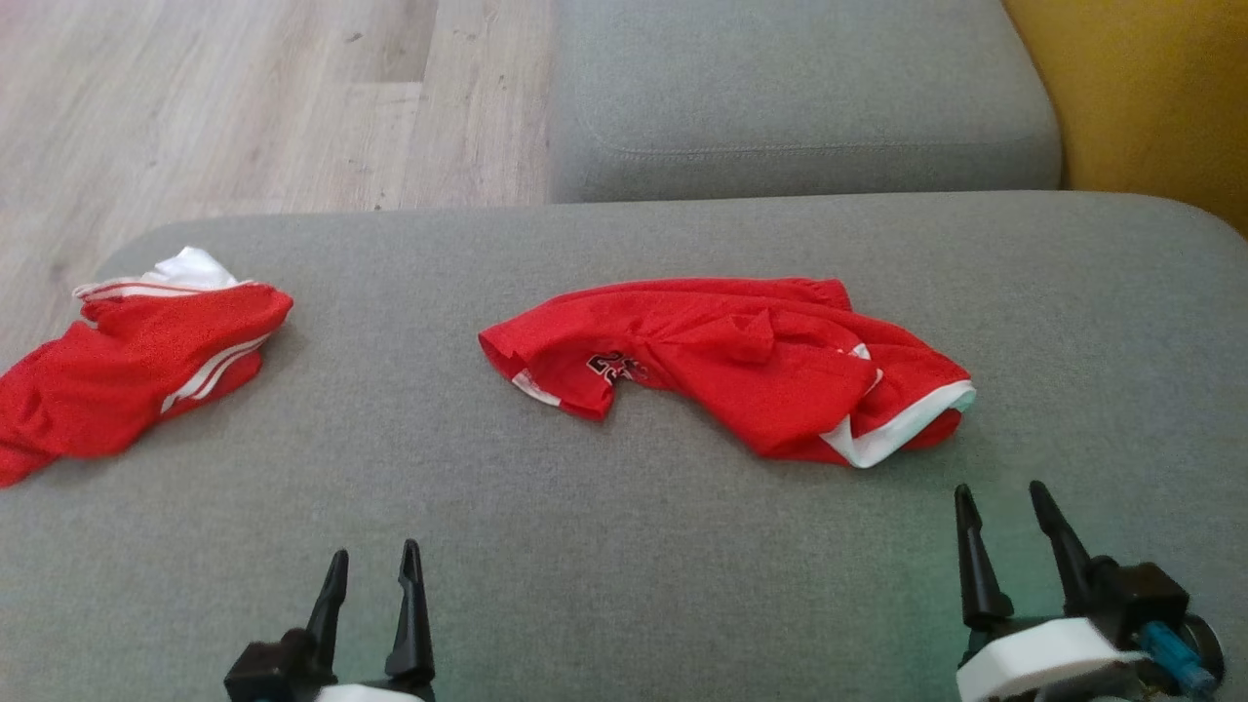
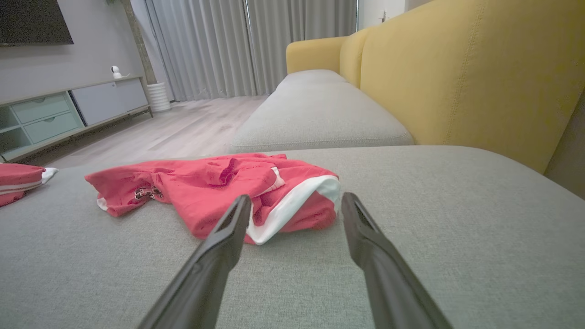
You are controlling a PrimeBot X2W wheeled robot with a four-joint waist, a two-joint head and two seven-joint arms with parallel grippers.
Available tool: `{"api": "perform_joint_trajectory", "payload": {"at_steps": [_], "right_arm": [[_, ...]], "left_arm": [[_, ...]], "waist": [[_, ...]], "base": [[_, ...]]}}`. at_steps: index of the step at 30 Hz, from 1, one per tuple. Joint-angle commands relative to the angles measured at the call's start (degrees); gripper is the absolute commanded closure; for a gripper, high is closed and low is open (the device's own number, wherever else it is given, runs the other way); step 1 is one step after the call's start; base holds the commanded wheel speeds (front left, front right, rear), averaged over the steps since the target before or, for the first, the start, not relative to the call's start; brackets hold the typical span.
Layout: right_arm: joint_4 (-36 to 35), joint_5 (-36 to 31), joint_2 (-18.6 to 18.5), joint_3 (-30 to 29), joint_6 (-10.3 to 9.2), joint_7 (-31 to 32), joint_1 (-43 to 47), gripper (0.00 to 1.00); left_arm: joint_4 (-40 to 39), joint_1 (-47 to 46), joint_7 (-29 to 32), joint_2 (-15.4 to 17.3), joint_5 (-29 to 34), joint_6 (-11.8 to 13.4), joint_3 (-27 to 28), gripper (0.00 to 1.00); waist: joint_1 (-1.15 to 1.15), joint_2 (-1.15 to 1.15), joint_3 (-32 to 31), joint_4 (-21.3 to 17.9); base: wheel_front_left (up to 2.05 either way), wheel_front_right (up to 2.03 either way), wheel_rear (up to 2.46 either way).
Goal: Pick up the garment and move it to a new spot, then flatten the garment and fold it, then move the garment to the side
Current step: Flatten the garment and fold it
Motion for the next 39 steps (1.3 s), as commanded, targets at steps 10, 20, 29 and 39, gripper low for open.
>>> {"api": "perform_joint_trajectory", "payload": {"at_steps": [10, 20, 29, 39], "right_arm": [[2.4, -4.9, -0.3, -0.2, 0.43, 5.2, -13.9, 0.00], [13.3, -8.6, -0.3, -5.1, 0.43, 15.4, -22.5, 0.00], [20.1, -9.1, -0.3, -6.3, 0.43, 11.2, -26.6, 0.45], [22.6, -7.9, -0.3, -3.9, 0.43, 8.2, -30.3, 1.00]], "left_arm": [[-2.6, -4.3, 0.4, 0.6, 0.9, 0.1, 0.2, 0.00], [-3.2, -6.2, 0.2, -0.2, 1.1, 0.4, -0.8, 0.00], [-2.1, -7.3, -0.4, -1.1, 1.3, 0.1, -1.3, 0.00], [-1.2, -7.6, -0.6, -1.6, 1.4, -0.2, -1.4, 0.00]], "waist": [[0.00, 0.00, 3.1, 3.8], [0.00, 0.00, 8.9, 10.5], [0.00, 0.00, 10.8, 12.7], [0.00, 0.00, 10.4, 12.7]], "base": [[0.00, 0.00, 0.00], [0.00, 0.00, 0.00], [0.00, 0.00, 0.00], [0.00, 0.00, 0.00]]}}
